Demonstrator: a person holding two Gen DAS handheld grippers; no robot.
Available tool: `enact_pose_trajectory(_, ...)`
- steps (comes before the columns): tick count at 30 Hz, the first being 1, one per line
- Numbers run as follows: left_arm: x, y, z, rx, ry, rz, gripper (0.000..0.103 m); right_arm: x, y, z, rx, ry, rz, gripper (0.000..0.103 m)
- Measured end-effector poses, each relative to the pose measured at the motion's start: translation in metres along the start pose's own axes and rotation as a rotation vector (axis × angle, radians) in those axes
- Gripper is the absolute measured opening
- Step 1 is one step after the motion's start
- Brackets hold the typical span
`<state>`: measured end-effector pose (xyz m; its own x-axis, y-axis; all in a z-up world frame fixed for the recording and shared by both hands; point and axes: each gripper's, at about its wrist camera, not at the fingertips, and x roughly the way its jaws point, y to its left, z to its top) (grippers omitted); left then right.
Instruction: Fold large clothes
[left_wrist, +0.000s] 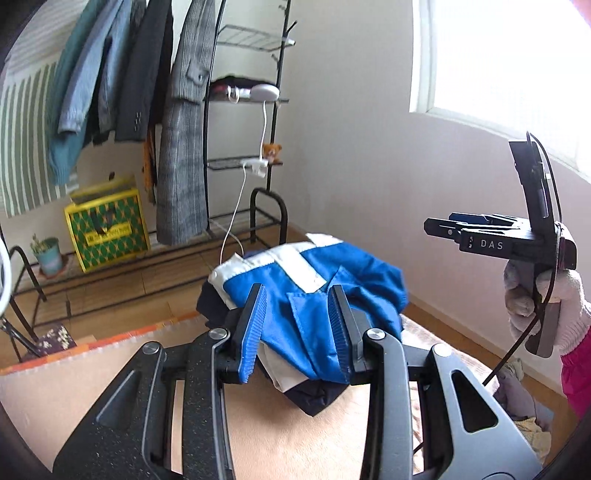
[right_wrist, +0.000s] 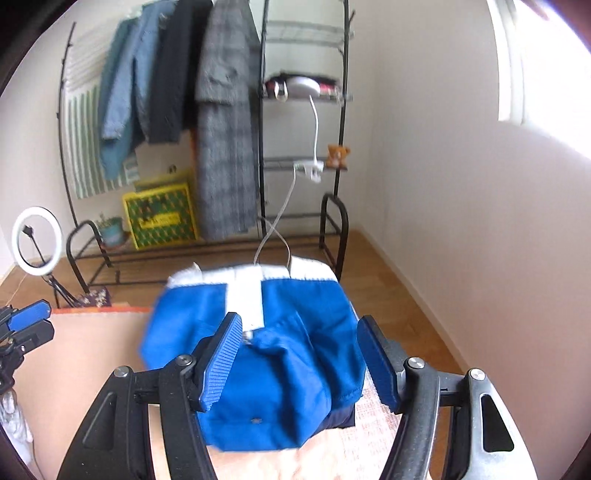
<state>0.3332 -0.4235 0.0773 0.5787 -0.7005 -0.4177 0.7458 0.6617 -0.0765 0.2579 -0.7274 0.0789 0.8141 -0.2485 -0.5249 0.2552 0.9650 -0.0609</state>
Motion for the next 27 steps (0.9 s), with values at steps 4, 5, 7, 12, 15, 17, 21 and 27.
enact_pose_trajectory(4,-0.058,-0.008,0.005,0.02,-0.034,-0.01,0.034,-0.064,0.024,0.005,-0.006,-0.05,-0.038,0.067)
enact_pose_trajectory(5,-0.074,-0.01,0.005,0.028,-0.041,-0.011,0.034,-0.08,0.03,0.004,-0.011,-0.056,-0.053,0.067)
enact_pose_trajectory(7,-0.104,-0.012,0.003,0.046,-0.054,-0.008,0.034,-0.111,0.041,0.0,-0.002,-0.063,-0.055,0.068)
enact_pose_trajectory(12,-0.179,-0.016,-0.006,0.065,-0.085,-0.005,0.034,-0.175,0.065,-0.014,-0.003,-0.092,-0.038,0.07)
enact_pose_trajectory(15,-0.219,-0.016,-0.009,0.067,-0.119,-0.001,0.034,-0.209,0.078,-0.023,-0.023,-0.112,-0.034,0.07)
enact_pose_trajectory(17,-0.245,-0.016,-0.009,0.071,-0.14,0.008,0.034,-0.229,0.084,-0.027,-0.04,-0.128,-0.035,0.07)
enact_pose_trajectory(21,-0.289,-0.019,-0.011,0.062,-0.157,0.003,0.034,-0.274,0.095,-0.038,-0.06,-0.15,-0.04,0.073)
enact_pose_trajectory(27,-0.328,-0.033,-0.032,0.101,-0.139,0.042,0.056,-0.312,0.111,-0.06,-0.073,-0.179,-0.051,0.083)
